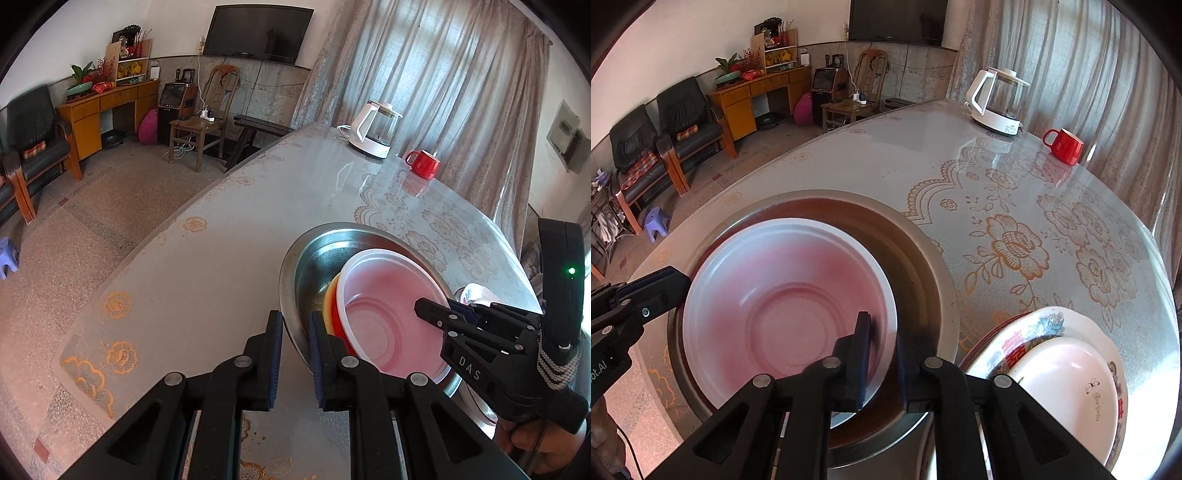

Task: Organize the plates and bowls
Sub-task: 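Lower the red bowl into the yellow bowl and open both tools, then grip the steel basin rim with both tools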

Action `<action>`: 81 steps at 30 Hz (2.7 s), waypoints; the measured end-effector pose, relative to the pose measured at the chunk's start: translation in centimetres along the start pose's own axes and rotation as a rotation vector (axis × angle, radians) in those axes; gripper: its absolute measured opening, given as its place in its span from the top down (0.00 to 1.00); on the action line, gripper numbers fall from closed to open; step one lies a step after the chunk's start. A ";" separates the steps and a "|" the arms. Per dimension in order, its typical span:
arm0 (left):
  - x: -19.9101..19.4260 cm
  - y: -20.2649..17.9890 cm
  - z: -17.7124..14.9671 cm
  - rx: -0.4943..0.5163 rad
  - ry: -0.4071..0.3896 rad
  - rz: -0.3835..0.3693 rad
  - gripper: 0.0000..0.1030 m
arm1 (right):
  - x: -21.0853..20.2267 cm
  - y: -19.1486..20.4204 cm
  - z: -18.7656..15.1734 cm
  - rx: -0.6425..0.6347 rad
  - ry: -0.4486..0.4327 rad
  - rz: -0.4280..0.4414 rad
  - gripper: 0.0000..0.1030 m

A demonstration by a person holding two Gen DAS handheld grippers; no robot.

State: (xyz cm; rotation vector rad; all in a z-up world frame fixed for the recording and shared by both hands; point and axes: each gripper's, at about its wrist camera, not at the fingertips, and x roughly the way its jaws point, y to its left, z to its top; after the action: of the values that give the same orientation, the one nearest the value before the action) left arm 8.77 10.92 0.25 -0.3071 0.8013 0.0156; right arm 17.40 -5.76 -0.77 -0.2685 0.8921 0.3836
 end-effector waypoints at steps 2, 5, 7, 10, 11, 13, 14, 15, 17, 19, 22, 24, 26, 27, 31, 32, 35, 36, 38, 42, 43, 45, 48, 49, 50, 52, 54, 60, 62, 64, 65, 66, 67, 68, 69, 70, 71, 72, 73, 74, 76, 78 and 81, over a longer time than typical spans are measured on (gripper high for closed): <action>0.1 0.0 0.0 -0.001 0.002 -0.001 0.85 | -0.1 -0.2 0.2 0.002 -0.006 -0.016 0.90; 0.2 -0.1 0.0 -0.002 0.003 -0.003 0.84 | 0.0 -0.3 0.5 0.012 -0.011 -0.019 0.90; 0.2 -0.1 0.0 -0.002 0.003 -0.005 0.83 | 0.2 -0.4 0.7 0.024 -0.013 -0.016 0.90; 0.3 -0.1 -0.1 -0.003 0.005 -0.007 0.82 | 0.3 -0.4 1.0 0.044 -0.025 -0.018 0.90; 0.3 -0.1 -0.2 -0.003 0.005 -0.008 0.82 | 0.4 -0.5 1.0 0.056 -0.032 -0.014 0.90; 0.3 -0.1 -0.2 -0.001 0.005 -0.009 0.81 | 0.6 -0.4 1.1 0.060 -0.029 -0.007 0.90; 0.3 -0.1 -0.2 0.001 0.005 -0.008 0.80 | 0.8 -0.3 1.0 0.051 -0.021 -0.003 0.89; 0.4 0.0 -0.2 0.000 0.006 -0.008 0.79 | 0.9 -0.2 0.9 0.046 -0.018 0.000 0.89; 0.4 0.1 -0.3 -0.007 0.006 -0.009 0.76 | 0.9 -0.3 0.8 0.056 -0.015 0.006 0.88; 0.4 0.0 -0.3 -0.006 0.006 -0.012 0.76 | 1.0 -0.3 0.8 0.058 -0.020 0.005 0.88; 0.4 0.0 -0.3 -0.003 0.007 -0.013 0.76 | 1.0 0.0 0.7 0.044 -0.022 -0.014 0.87; 0.3 0.0 -0.4 -0.002 0.007 -0.017 0.76 | 0.9 0.0 0.7 0.049 -0.023 -0.007 0.84; 0.3 0.1 -0.4 -0.008 0.008 -0.021 0.76 | 0.7 -0.1 0.6 0.067 -0.029 0.015 0.83; 0.3 0.1 -0.4 -0.012 0.007 -0.022 0.76 | 0.5 -0.2 0.5 0.073 -0.036 0.019 0.83; 0.2 0.2 -0.4 -0.017 0.007 -0.023 0.76 | -0.2 -1.0 0.3 0.113 -0.057 0.043 0.82; 0.1 0.2 -0.4 -0.017 0.007 -0.022 0.76 | -0.4 -1.2 0.3 0.123 -0.064 0.050 0.82; -0.1 0.4 -0.4 -0.023 -0.002 -0.022 0.76 | -1.2 -2.2 0.1 0.179 -0.088 0.105 0.78; -0.2 0.4 -0.4 -0.026 -0.005 -0.021 0.76 | -1.5 -2.6 0.1 0.205 -0.095 0.127 0.78; -0.2 0.6 -0.5 -0.028 -0.005 -0.024 0.76 | -2.2 -3.4 -0.1 0.248 -0.120 0.144 0.78; -0.3 0.7 -0.5 -0.026 -0.005 -0.022 0.76 | -3.0 -4.5 -0.5 0.272 -0.148 0.114 0.78; -0.3 0.7 -0.5 -0.025 -0.005 -0.020 0.76 | -3.0 -4.7 -0.6 0.271 -0.146 0.106 0.78; -0.3 0.6 -0.4 -0.023 -0.001 -0.019 0.75 | -3.0 -4.9 -0.8 0.269 -0.142 0.095 0.78; -0.3 0.6 -0.3 -0.018 0.000 -0.018 0.75 | -2.8 -5.3 -1.1 0.277 -0.134 0.086 0.78; -0.3 0.6 -0.3 -0.014 -0.001 -0.017 0.75 | -2.6 -5.4 -1.2 0.279 -0.129 0.086 0.78; -0.3 0.6 -0.3 -0.011 -0.005 -0.017 0.75 | -2.5 -5.4 -1.2 0.281 -0.125 0.089 0.78; -0.4 0.7 -0.3 -0.008 -0.016 -0.015 0.75 | -2.2 -5.4 -1.3 0.273 -0.114 0.100 0.78; -0.6 1.0 -0.2 -0.012 -0.025 -0.030 0.75 | -1.9 -5.1 -1.3 0.252 -0.106 0.113 0.78; -0.7 1.9 0.0 -0.024 -0.047 -0.046 0.59 | -0.7 -4.1 -1.7 0.207 -0.053 0.105 0.79; -0.5 2.3 0.0 -0.037 -0.042 -0.042 0.59 | -0.5 -4.0 -1.9 0.204 -0.055 0.106 0.80; -0.3 2.6 -0.1 -0.044 -0.040 -0.034 0.59 | -0.4 -4.1 -1.9 0.207 -0.054 0.111 0.80; -0.2 2.7 -0.1 -0.045 -0.040 -0.033 0.59 | -0.4 -4.2 -1.8 0.211 -0.054 0.117 0.80; -0.2 2.8 -0.1 -0.048 -0.042 -0.041 0.59 | -0.4 -4.3 -1.8 0.216 -0.054 0.122 0.80; -0.1 2.8 -0.1 -0.048 -0.038 -0.051 0.59 | -0.5 -4.3 -1.8 0.220 -0.054 0.127 0.80; -0.1 2.8 -0.1 -0.046 -0.034 -0.063 0.60 | -0.5 -4.3 -1.8 0.220 -0.056 0.128 0.80; 0.0 2.7 0.0 -0.042 -0.030 -0.074 0.61 | -0.4 -4.3 -1.8 0.219 -0.057 0.128 0.80; 0.1 2.6 0.0 -0.038 -0.023 -0.087 0.61 | -0.4 -4.3 -1.8 0.217 -0.058 0.126 0.80; 0.2 2.4 0.0 -0.034 -0.016 -0.098 0.61 | -0.4 -4.3 -1.8 0.217 -0.059 0.125 0.80; 0.4 2.3 0.0 -0.034 -0.008 -0.105 0.61 | -0.4 -4.3 -1.8 0.219 -0.061 0.125 0.80; 0.6 2.2 0.0 -0.035 -0.002 -0.110 0.63 | -0.4 -4.3 -1.8 0.219 -0.063 0.126 0.80; 0.8 2.1 0.0 -0.036 0.006 -0.115 0.68 | -0.4 -4.3 -1.8 0.219 -0.065 0.127 0.80; 1.2 2.1 0.1 -0.046 0.017 -0.137 0.72 | -0.4 -4.3 -1.8 0.216 -0.067 0.126 0.80; 1.6 2.0 0.1 -0.062 0.026 -0.166 0.77 | -0.4 -4.3 -1.8 0.215 -0.070 0.127 0.80; 2.1 2.1 0.1 -0.081 0.033 -0.191 0.78 | -0.4 -4.3 -1.8 0.213 -0.075 0.129 0.80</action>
State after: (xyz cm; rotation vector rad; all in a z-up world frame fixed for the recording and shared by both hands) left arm 10.04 12.77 -1.76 -0.4610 0.8028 -0.1368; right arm 17.77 -10.43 -1.23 -0.0001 0.8708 0.4117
